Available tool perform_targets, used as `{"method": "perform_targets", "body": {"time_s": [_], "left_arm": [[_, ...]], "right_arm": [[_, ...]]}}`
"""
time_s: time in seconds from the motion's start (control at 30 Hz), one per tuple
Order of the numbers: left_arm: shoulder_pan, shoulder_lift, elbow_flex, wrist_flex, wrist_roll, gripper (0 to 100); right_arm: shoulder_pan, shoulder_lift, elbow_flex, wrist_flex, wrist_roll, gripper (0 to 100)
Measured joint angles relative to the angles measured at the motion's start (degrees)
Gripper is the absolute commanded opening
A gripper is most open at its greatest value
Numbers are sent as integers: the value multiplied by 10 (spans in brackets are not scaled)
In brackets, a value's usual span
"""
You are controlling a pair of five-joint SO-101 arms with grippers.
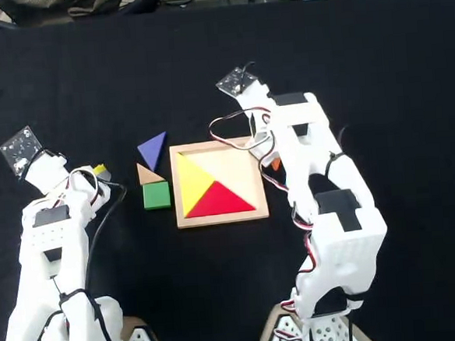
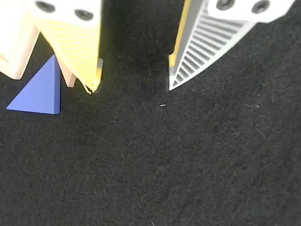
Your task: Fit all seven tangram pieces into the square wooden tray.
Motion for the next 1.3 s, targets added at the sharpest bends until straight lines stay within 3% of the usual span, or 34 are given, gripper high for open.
{"method": "perform_targets", "body": {"time_s": [0.73,0.9,1.13,1.3], "left_arm": [[0,0,0,0,0,230],[0,0,0,0,0,230],[0,0,0,0,0,230],[0,0,0,0,0,230]], "right_arm": [[15,55,-52,27,3,167],[19,55,-59,27,3,102],[26,57,-84,54,4,104],[42,57,-104,72,3,168]]}}
